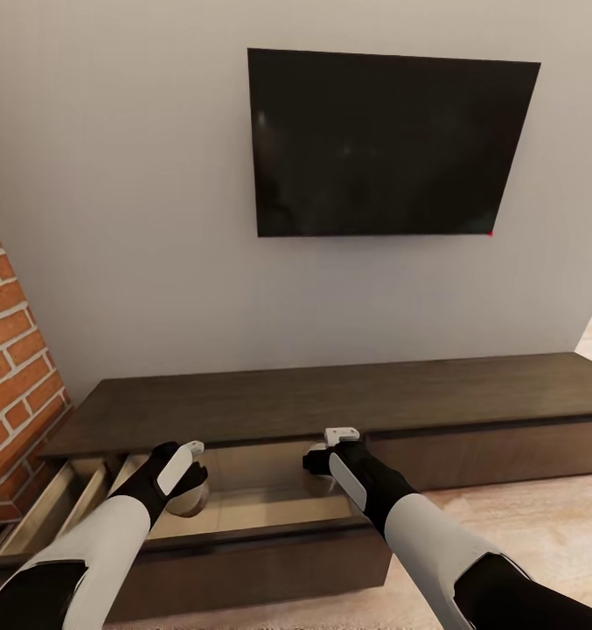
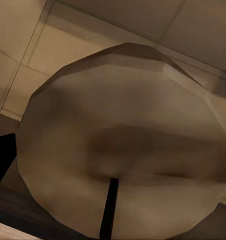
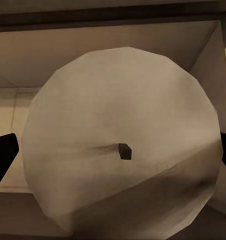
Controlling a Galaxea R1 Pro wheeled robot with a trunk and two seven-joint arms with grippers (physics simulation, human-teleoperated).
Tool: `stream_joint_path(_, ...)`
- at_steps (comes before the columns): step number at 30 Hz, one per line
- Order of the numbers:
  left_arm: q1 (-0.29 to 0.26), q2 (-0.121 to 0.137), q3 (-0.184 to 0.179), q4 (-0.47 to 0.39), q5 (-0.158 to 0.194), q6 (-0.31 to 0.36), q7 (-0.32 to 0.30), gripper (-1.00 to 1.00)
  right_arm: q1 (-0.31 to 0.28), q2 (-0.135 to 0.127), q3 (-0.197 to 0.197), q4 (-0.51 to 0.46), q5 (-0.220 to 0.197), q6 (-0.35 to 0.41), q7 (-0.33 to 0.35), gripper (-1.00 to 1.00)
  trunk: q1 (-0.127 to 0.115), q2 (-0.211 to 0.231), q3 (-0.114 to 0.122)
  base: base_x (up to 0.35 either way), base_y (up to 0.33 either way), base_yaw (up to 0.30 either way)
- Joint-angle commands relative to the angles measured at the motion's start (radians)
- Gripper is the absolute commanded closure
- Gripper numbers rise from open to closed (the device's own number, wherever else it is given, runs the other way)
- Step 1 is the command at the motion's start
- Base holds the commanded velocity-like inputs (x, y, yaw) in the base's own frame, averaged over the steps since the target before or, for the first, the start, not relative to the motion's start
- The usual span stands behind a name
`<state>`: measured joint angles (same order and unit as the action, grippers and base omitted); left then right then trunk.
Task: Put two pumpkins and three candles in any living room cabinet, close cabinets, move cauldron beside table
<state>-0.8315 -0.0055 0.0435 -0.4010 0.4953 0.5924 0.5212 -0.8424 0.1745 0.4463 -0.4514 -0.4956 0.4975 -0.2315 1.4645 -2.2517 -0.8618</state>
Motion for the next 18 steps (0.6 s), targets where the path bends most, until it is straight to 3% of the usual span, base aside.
stream_joint_path(1, 0.000, -0.001, 0.004, -0.002, 0.007, 0.002, 0.008, 1.00, -0.001, 0.000, 0.005, -0.001, -0.008, 0.003, -0.011, 1.00, 0.004, -0.008, -0.004, 0.000, 0.000, 0.000)
stream_joint_path(12, 0.000, 0.002, 0.004, -0.002, 0.006, 0.001, 0.008, 1.00, -0.001, 0.000, 0.004, -0.004, -0.008, 0.003, -0.009, 1.00, 0.046, -0.085, -0.039, 0.000, 0.000, 0.000)
stream_joint_path(18, 0.000, 0.002, 0.003, -0.004, 0.008, 0.001, 0.007, 1.00, -0.001, 0.000, 0.004, -0.006, -0.013, 0.000, -0.010, 1.00, 0.046, -0.085, -0.039, 0.000, 0.000, 0.045)
